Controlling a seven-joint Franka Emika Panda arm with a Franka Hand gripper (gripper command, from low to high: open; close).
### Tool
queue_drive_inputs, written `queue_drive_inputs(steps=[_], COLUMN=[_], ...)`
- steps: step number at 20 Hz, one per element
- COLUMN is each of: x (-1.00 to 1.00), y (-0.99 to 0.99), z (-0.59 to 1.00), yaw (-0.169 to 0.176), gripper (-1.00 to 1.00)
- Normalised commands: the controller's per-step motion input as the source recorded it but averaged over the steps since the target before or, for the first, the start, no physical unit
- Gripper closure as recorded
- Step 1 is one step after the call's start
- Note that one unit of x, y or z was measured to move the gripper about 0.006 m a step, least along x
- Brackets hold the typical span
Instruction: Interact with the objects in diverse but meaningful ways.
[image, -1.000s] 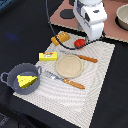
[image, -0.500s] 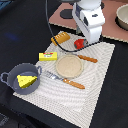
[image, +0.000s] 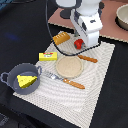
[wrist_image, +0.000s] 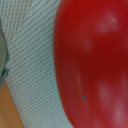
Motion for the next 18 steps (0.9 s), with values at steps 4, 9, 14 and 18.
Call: queue_drive_inputs(steps=[4, 9, 14, 18], x=[0.00, 0.09, 0.05, -0.33], y=[0.00, 0.00, 0.15, 0.38], z=[-0.04, 0.11, 0.98, 0.86], yaw=[0.050, 0.045, 0.075, 0.144], gripper=[1.00, 1.00, 1.00, 1.00])
